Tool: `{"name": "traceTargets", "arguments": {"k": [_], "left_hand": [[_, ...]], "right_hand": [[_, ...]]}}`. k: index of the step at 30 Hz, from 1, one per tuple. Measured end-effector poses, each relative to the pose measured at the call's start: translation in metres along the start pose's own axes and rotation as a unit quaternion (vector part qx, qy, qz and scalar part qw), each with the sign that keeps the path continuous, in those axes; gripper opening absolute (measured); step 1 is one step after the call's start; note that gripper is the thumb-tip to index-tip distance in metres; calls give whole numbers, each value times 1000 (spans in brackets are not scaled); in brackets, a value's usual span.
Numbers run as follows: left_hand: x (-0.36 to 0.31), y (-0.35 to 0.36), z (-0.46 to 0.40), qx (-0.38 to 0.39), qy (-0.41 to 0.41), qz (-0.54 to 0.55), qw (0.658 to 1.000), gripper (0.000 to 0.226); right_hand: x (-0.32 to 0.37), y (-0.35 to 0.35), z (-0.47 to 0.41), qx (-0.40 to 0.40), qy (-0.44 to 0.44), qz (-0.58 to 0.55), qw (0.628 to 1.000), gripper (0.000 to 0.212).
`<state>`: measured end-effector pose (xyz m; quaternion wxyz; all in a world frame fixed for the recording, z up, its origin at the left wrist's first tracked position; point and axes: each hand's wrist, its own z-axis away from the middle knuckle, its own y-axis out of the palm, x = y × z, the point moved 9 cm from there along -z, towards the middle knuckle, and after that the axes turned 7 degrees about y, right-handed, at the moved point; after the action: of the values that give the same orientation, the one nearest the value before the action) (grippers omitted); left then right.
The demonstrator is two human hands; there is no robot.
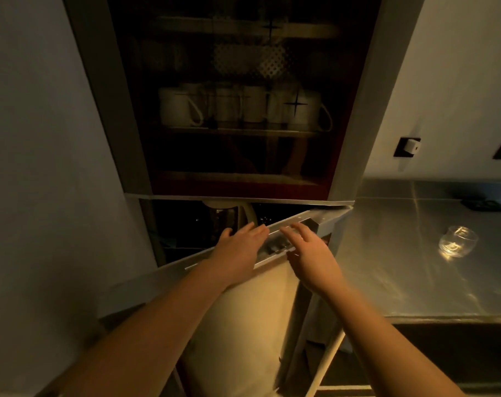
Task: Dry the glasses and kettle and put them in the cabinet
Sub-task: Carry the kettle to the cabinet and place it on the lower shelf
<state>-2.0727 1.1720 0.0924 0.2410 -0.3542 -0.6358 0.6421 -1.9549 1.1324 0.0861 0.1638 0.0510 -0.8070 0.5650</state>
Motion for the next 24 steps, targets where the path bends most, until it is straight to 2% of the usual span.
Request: {"name": "traceTargets", "arguments": {"k": [4,8,13,18,24], "left_hand": [[11,0,-6,-15,-27,10,999,70],[20,1,-1,-81,-58,36,994,65],[25,13,17,-150,-94,45,983,61],[46,31,19,-130,-147,16,980,61],[59,34,9,-142,-142,4,980,65]], "right_hand": [[14,21,10,4,-49,25,998,61],[13,45,9,47,-36,59,997,66],[18,56,-2,55,-21,65,996,71],[22,63,-11,53,9,66,996,74],[27,70,-23,58,33,70,995,77]]}}
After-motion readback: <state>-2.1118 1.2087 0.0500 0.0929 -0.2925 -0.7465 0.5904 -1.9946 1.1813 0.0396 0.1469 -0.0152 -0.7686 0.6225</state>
